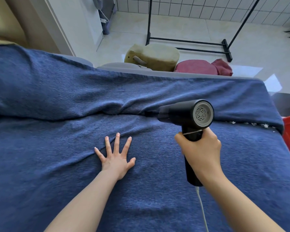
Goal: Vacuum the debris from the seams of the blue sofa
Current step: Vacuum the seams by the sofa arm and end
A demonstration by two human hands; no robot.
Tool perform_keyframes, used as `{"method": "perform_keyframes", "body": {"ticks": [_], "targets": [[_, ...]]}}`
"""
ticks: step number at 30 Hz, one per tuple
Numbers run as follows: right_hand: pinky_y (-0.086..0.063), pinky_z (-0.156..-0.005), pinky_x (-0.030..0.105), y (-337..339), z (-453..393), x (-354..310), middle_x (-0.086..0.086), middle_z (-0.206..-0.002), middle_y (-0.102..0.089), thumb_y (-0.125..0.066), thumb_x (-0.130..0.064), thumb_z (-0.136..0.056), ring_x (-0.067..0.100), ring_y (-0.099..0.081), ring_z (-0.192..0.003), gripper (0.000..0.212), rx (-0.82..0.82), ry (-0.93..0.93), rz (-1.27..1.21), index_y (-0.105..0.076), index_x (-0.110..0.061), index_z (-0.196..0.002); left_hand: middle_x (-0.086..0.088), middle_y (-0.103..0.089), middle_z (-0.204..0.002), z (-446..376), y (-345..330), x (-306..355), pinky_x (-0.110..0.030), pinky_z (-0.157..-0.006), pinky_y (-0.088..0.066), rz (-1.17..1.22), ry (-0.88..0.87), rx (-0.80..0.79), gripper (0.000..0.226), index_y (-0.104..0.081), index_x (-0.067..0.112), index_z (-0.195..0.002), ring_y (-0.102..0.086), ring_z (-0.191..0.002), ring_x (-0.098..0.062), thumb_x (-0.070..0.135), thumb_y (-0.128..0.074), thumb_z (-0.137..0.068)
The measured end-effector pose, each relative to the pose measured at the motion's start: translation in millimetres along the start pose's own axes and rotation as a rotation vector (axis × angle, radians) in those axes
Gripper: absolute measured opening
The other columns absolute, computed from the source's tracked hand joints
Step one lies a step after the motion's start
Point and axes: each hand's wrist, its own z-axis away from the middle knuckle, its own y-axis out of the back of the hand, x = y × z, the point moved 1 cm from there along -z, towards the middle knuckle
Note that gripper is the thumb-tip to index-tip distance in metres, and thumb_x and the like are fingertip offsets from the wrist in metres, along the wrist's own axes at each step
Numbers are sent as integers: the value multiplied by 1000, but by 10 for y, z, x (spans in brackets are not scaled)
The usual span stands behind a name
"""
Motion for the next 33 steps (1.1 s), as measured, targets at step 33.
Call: {"method": "perform_keyframes", "body": {"ticks": [33], "targets": [[-54, -71, 42, 659, -108, 422, 4, -60, -66, -75, -24, -72, 29, -67, -70, 18, 64, -53, -10, -60, -14, -70, 5, 44, -149, -133, 185, 301, -78, -102, 4, 38, 37, 27, 73, 25, 50, -143, 32, -138, -44, 67, -26, -93]]}}
